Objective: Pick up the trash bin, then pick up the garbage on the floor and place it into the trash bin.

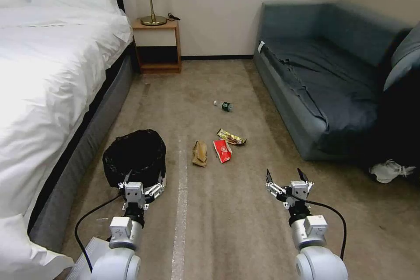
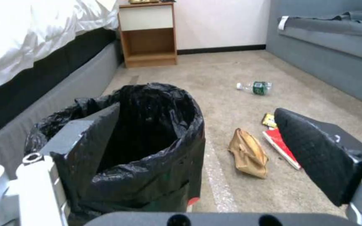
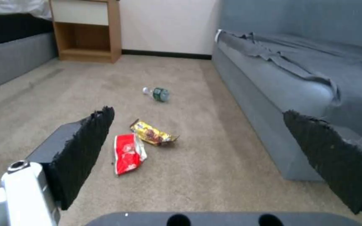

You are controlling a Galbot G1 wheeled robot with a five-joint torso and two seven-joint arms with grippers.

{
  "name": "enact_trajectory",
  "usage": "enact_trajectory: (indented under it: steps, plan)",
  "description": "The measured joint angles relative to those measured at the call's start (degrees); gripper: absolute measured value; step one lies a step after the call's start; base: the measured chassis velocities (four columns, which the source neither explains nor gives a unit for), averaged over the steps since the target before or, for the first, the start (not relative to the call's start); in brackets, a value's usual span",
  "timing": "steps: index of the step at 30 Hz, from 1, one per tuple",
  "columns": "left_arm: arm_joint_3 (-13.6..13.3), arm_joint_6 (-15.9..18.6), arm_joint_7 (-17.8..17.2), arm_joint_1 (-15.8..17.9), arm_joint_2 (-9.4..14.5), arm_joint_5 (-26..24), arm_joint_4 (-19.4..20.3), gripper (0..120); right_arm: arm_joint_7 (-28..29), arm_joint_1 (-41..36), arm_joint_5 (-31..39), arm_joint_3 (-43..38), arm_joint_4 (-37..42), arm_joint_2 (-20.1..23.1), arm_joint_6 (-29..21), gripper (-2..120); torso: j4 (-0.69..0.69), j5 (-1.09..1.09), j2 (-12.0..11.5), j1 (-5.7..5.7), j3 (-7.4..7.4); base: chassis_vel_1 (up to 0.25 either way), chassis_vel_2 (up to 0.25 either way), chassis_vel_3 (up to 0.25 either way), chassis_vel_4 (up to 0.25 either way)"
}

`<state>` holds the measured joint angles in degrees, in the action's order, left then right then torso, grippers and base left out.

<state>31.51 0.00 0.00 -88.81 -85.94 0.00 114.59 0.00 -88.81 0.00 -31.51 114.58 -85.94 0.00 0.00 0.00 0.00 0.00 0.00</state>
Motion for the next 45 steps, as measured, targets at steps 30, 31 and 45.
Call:
enact_trajectory:
  steps: [30, 31, 45]
  plan:
    - [5.3, -0.1, -0.4, 3.9, 5.7, -8.5, -3.1, 100, 0.7, 0.0, 4.9, -0.1, 1.4, 1.7, -1.2, 100, 0.0, -0.01, 0.0, 0.0, 0.0, 0.0, 0.0, 0.0, 0.0]
    - [7.1, -0.1, -0.6, 5.2, 7.6, -11.5, -4.2, 100, 1.2, 0.0, 7.9, -0.2, 2.3, 2.7, -2.0, 100, 0.0, 0.0, 0.0, 0.0, 0.0, 0.0, 0.0, 0.0, 0.0]
    - [20.0, -0.6, -1.7, 14.6, 21.5, -32.3, -11.9, 100, 4.6, 0.0, 29.3, -1.1, 8.8, 10.0, -7.5, 100, 0.0, -0.01, 0.0, 0.0, 0.0, 0.0, 0.0, 0.0, 0.0]
